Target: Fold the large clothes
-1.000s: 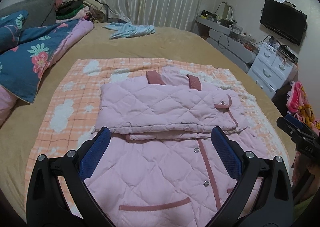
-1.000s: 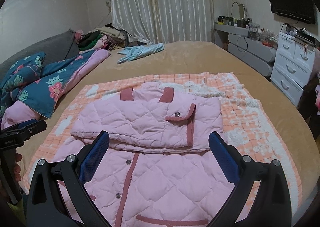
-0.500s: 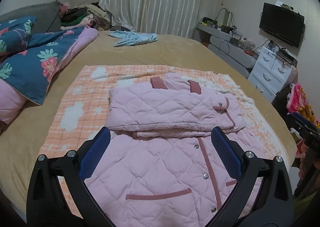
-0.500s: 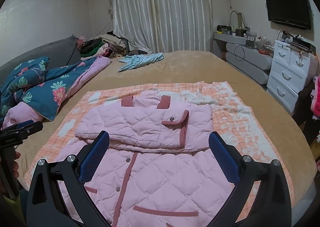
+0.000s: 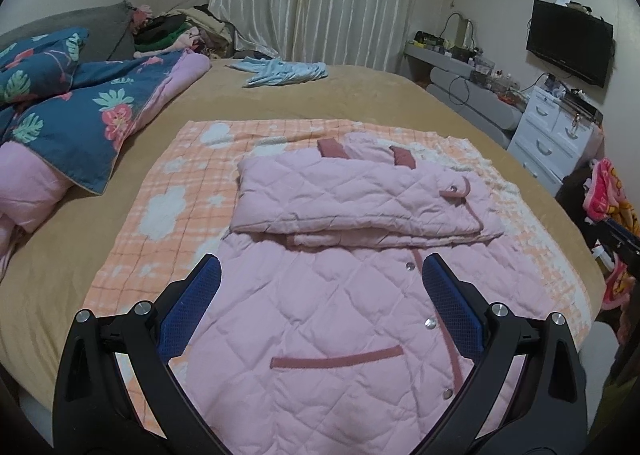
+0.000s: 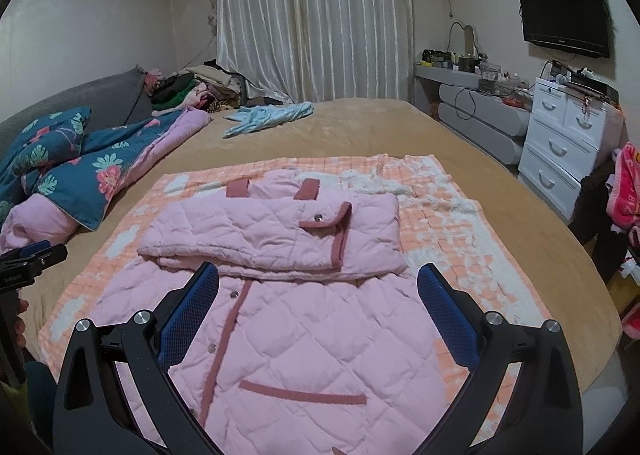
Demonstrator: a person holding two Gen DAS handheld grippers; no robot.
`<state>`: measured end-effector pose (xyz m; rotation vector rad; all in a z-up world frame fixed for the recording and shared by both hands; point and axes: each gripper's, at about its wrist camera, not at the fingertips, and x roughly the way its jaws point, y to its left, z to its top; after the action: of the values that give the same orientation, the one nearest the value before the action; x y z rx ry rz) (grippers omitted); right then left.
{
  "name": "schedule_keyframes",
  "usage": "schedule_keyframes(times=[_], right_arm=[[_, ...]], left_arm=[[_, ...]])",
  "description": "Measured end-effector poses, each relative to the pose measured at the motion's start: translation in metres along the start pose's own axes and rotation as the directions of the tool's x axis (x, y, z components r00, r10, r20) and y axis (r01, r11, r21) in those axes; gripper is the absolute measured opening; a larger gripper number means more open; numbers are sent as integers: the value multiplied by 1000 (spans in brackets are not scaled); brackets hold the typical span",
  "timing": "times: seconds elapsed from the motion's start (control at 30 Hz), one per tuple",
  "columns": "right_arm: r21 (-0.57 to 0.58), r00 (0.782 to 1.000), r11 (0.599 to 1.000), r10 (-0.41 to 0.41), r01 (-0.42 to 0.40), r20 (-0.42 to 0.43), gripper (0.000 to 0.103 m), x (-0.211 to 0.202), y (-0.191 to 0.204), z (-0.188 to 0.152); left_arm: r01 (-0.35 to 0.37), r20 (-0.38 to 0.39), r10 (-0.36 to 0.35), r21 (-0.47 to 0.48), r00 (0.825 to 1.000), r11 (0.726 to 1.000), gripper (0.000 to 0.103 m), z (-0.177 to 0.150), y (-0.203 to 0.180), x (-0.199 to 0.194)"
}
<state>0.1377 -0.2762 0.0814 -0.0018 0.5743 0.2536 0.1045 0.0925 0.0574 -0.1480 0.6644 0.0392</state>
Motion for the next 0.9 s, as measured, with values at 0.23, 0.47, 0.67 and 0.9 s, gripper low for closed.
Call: schedule_keyframes(times=[0.23,0.47,0.67,0.9], right_arm=[[0,1000,1000,-9,9,-12,99,-7,-5,-13],[-9,999,1000,-15,14,-44,99,-7,-9,-30],[-10,996,1000,-19,18,-89,99,-2,-14,-50],[-18,990,999,-29,27,-140,99,5,-20,-72]], left_arm=[[-18,-27,18,0,999,1000,95,-19,9,2],[-40,-56,40,13,998,999,95,-40,15,6],[-57,-91,59,24,994,998,95,-61,22,10],[-92,-133,95,31,987,995,95,-80,32,16]])
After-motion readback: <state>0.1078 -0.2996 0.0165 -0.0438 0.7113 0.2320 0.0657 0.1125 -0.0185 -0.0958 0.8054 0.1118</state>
